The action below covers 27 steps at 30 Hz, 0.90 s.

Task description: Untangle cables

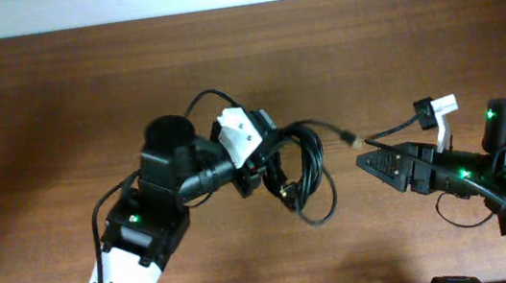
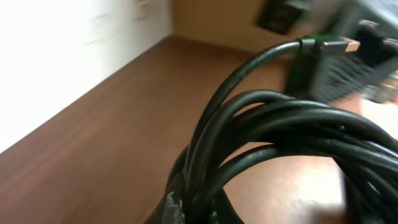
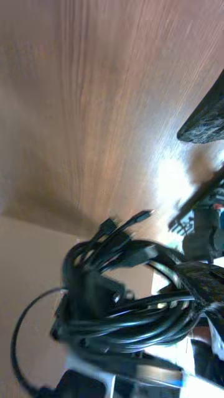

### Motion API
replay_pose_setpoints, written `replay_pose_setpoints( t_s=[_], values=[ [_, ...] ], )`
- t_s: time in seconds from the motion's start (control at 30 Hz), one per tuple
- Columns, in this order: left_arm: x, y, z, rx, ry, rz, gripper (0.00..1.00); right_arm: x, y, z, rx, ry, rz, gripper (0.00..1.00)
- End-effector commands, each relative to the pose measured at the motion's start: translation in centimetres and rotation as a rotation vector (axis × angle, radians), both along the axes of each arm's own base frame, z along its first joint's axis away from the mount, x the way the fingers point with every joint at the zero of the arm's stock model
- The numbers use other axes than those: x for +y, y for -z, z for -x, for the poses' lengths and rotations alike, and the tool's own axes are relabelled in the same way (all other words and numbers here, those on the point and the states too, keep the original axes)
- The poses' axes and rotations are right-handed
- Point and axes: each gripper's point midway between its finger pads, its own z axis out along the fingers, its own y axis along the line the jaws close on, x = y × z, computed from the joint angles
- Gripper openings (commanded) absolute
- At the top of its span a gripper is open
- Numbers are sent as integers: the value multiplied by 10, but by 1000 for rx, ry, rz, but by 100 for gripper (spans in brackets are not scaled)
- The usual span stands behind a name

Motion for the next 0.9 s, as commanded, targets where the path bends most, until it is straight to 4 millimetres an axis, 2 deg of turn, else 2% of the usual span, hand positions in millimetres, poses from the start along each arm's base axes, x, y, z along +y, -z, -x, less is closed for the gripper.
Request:
replay_pose_setpoints(
  t_s=[0.0,0.2,0.4,0.53,0.7,0.87],
  values=[
    [-10,-23,30,-125,219,42,0,13,-27,11,-58,-105,-118,60],
    [-20,-3,12,-84,220,28,0,17,-35,17,-64,-145,-165,60],
    [-23,-17,5,-123,210,73,0,17,-35,17,-64,-144,-164,60],
    [-39,-19,21,-132,266,79,0,17,-34,16,-64,-143,-162,60],
    [-57,-17,29,-152,249,54,0,17,-34,17,-64,-143,-162,60],
    [-59,-20,29,-170,253,64,0,17,-34,17,-64,-143,-162,60]
  ],
)
